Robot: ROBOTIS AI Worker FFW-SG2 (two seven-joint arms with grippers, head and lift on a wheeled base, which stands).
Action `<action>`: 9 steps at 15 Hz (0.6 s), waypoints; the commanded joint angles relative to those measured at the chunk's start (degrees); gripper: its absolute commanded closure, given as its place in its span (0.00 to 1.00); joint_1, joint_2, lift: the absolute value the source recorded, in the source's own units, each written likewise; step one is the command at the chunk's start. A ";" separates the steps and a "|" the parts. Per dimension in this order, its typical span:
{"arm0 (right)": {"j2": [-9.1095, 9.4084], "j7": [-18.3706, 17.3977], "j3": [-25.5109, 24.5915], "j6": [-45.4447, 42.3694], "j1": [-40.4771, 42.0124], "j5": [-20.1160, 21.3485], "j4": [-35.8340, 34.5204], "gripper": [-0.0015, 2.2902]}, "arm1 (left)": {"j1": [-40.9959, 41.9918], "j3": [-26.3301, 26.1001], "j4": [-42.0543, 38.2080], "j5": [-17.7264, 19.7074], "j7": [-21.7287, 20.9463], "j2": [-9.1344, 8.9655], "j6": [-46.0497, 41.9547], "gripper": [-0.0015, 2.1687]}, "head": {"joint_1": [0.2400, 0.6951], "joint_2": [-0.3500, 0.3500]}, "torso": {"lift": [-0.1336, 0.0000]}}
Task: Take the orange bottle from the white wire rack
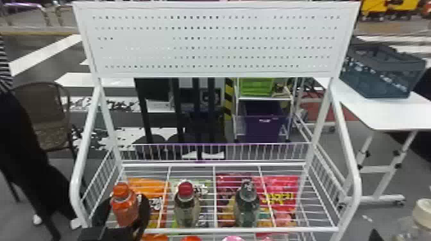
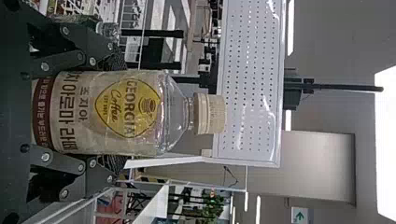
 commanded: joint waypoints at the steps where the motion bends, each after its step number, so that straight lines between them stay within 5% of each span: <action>1: 0.05 0.01 -0.62 -0.34 0.35 -0.39 -0.40 0.44 | -0.26 0.22 0.58 0.93 -0.85 0.12 0.06 0.46 | 0.57 0.50 | 1.00; 2: 0.05 0.01 -0.62 -0.34 0.35 -0.48 -0.49 0.44 | -0.17 0.22 0.49 1.10 -0.50 0.03 0.06 0.81 | 0.57 0.50 | 1.00; 3: 0.05 -0.08 -0.53 -0.17 0.35 -0.48 -0.58 0.44 | 0.00 0.22 -0.21 1.54 -0.06 0.03 0.06 0.99 | 0.57 0.50 | 1.00; 6: 0.05 0.01 0.08 0.36 -0.26 -0.21 -0.67 0.44 | 2.64 0.40 -5.58 1.37 0.55 0.56 2.17 0.99 | 0.57 0.50 | 1.00; 9: 0.05 -0.08 0.17 0.89 -0.70 -0.04 -0.76 0.44 | 8.00 2.16 -19.64 0.22 1.61 1.53 12.01 0.99 | 0.57 0.50 | 1.00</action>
